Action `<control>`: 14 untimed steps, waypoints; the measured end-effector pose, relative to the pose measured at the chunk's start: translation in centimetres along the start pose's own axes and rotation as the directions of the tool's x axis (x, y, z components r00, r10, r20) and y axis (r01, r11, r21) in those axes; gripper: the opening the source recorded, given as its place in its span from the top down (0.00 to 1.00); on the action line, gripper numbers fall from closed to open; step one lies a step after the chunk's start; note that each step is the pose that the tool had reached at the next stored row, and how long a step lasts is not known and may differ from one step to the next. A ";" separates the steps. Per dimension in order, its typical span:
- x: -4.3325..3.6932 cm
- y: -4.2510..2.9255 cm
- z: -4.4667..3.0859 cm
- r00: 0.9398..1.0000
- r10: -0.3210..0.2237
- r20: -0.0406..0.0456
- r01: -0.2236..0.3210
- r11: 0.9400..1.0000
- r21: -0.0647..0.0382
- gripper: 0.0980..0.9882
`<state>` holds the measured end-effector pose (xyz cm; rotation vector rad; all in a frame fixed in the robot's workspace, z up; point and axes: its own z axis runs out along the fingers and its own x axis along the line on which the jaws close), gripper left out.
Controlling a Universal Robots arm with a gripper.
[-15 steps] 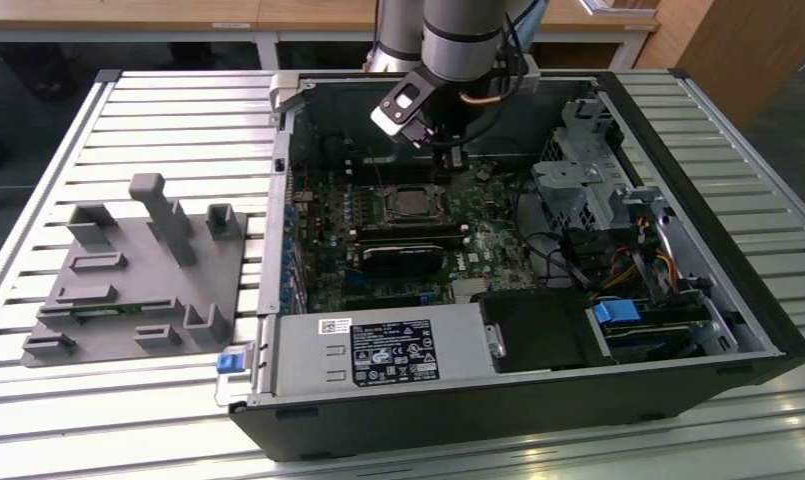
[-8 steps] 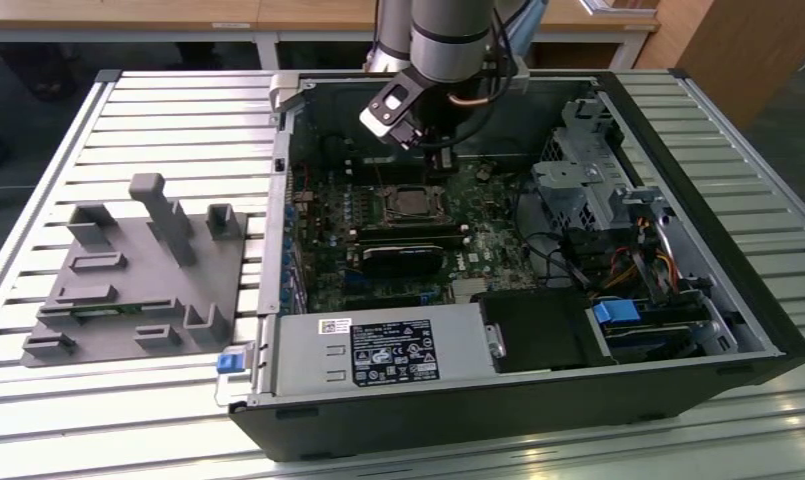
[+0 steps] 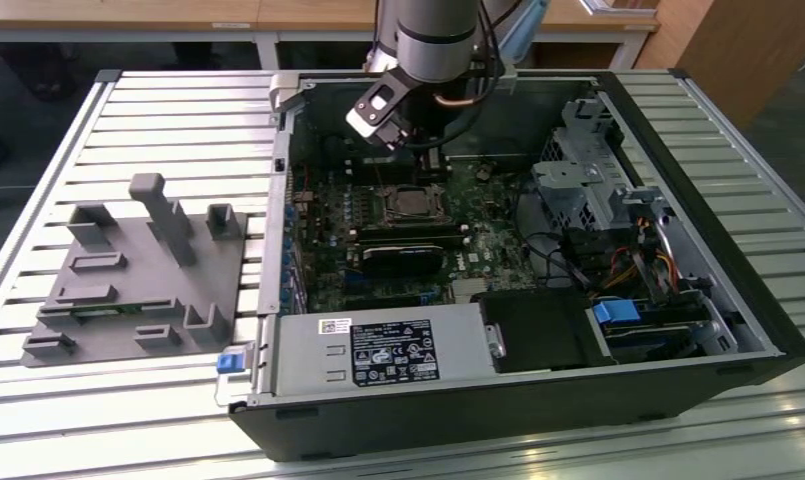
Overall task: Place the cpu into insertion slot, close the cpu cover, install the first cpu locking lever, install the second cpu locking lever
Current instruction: 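Close the cpu cover, then install the first cpu locking lever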
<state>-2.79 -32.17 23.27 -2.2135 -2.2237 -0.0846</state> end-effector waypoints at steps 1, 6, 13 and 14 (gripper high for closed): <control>0.00 -0.09 0.00 1.000 0.000 0.000 0.000 1.000 0.000 0.99; 0.00 -0.60 -0.02 1.000 0.000 0.000 0.000 1.000 0.000 0.99; 0.01 -1.07 -0.03 1.000 0.000 0.000 0.000 1.000 0.000 0.99; 0.01 -1.07 -0.03 1.000 0.000 0.000 0.000 1.000 0.000 0.99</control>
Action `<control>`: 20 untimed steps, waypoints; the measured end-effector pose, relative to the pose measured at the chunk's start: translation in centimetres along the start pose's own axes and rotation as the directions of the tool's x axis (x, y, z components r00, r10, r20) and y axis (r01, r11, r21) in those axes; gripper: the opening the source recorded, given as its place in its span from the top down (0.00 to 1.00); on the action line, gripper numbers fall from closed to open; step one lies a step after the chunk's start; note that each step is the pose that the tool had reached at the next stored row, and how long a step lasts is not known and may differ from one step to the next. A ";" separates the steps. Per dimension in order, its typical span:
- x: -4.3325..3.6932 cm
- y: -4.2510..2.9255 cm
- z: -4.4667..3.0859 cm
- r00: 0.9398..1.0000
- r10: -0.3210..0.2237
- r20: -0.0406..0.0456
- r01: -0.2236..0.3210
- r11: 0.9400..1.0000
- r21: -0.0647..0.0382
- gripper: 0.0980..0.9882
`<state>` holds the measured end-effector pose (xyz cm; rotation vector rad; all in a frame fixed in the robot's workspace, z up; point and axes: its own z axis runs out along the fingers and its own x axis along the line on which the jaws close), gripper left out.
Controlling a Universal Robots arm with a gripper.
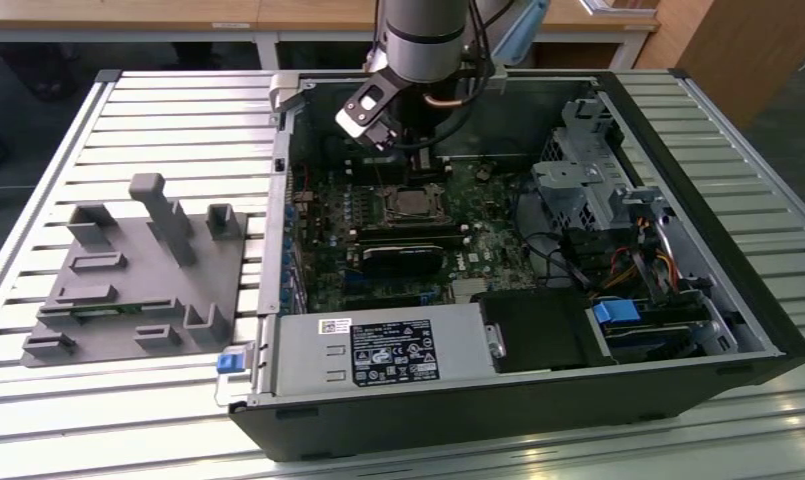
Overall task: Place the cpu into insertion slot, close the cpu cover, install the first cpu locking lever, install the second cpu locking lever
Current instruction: 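Install the first cpu locking lever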
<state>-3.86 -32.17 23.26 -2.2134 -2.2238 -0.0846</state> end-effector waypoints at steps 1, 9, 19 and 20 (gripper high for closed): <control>0.00 -0.01 0.00 1.000 0.000 0.000 0.000 1.000 0.000 0.99; 0.03 0.01 -0.65 1.000 0.000 0.000 0.000 1.000 0.000 0.99; 0.13 0.10 -3.11 1.000 0.000 0.000 0.000 1.000 0.000 0.99; 0.14 0.11 -3.38 1.000 0.000 0.000 0.000 1.000 0.000 0.99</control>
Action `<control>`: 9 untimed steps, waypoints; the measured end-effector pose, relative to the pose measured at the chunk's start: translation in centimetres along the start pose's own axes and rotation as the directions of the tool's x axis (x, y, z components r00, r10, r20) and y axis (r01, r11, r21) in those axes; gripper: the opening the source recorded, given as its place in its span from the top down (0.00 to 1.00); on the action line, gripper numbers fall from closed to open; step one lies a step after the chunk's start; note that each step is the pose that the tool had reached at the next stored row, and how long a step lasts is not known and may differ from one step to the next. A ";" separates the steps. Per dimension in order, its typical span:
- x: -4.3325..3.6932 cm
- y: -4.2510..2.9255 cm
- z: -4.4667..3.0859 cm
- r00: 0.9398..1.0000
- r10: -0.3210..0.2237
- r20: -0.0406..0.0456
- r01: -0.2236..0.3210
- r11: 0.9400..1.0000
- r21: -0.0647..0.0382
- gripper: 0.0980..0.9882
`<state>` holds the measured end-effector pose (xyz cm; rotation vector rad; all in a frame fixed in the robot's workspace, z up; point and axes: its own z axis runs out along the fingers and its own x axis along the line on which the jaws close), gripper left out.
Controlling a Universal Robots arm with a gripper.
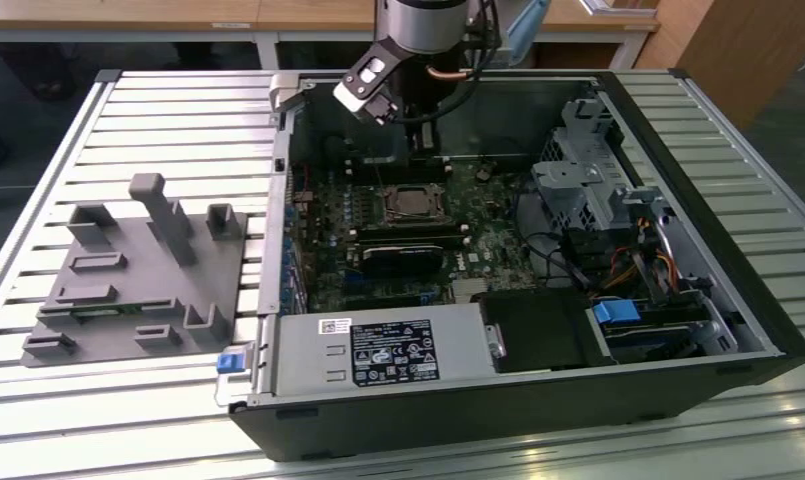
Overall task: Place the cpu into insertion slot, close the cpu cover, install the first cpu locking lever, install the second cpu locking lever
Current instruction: 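Install the first cpu locking lever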
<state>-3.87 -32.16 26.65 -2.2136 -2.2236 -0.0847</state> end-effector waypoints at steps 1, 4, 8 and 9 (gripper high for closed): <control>0.00 0.01 -0.14 1.000 0.000 0.000 0.000 1.000 0.000 0.99; 0.01 0.00 -0.15 1.000 -0.004 0.000 0.004 1.000 0.000 0.99; 0.01 0.01 -0.14 0.998 -0.068 -0.003 0.068 0.998 0.003 0.99; 0.01 0.01 -0.14 0.996 -0.085 -0.003 0.085 0.996 0.003 0.99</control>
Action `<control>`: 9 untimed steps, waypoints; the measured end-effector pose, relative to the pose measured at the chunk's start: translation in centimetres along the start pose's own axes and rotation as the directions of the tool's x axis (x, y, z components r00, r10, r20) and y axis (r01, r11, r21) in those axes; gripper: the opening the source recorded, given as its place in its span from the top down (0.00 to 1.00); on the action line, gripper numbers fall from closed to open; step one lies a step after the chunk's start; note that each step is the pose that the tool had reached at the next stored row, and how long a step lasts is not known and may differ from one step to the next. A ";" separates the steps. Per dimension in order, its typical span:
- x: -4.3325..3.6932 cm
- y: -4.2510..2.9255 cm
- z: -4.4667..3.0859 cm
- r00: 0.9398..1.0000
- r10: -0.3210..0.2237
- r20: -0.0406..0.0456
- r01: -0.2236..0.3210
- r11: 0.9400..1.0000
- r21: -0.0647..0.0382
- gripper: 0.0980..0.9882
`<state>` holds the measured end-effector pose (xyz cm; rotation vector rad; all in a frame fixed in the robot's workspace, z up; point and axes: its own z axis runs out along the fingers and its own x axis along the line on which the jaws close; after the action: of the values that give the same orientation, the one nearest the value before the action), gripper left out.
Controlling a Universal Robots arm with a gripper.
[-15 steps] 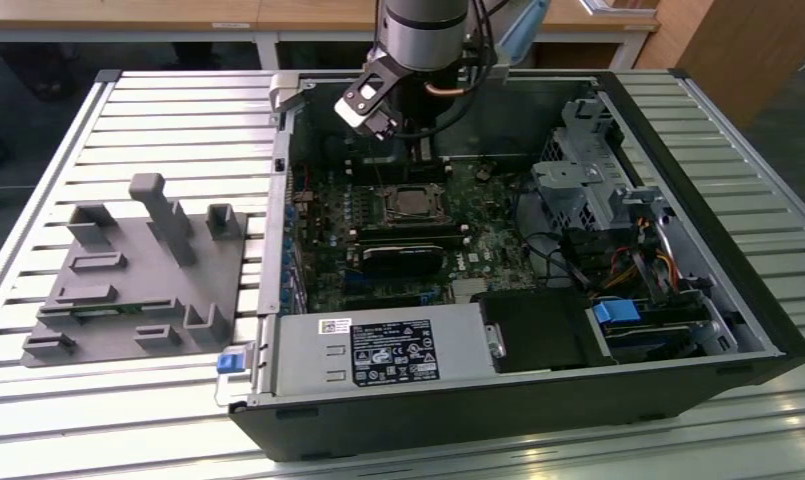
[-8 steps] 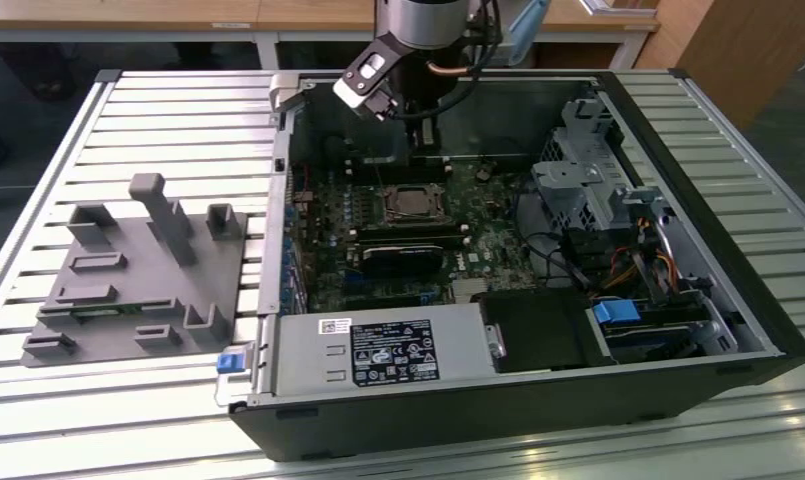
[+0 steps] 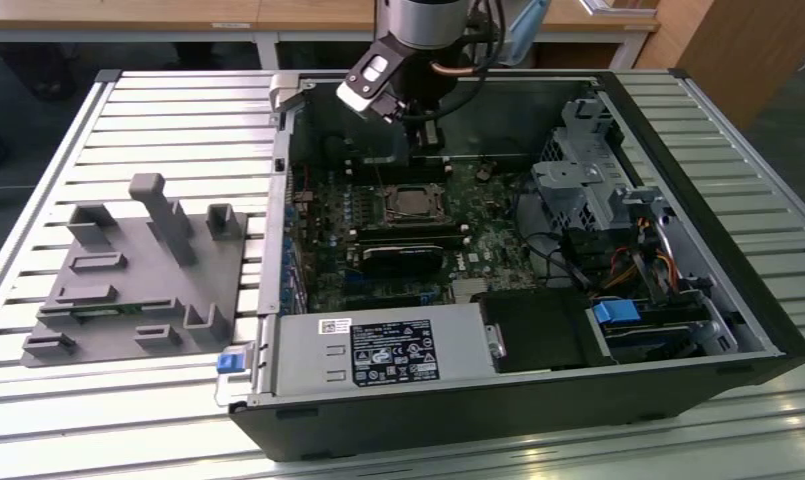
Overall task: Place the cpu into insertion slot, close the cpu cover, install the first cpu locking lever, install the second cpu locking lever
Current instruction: 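Install the first cpu locking lever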
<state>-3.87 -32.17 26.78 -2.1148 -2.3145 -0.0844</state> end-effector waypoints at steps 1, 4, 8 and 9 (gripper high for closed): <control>0.00 0.00 0.00 1.000 -0.018 -0.001 0.018 1.000 0.001 0.99; 0.00 0.00 0.00 0.998 -0.057 -0.002 0.057 0.998 0.002 0.99; 0.00 0.00 0.00 0.997 -0.079 -0.003 0.079 0.997 0.003 0.99; 0.00 0.00 0.00 0.996 -0.084 -0.003 0.084 0.996 0.003 0.99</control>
<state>-3.87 -32.17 26.78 -2.0142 -2.3998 -0.0837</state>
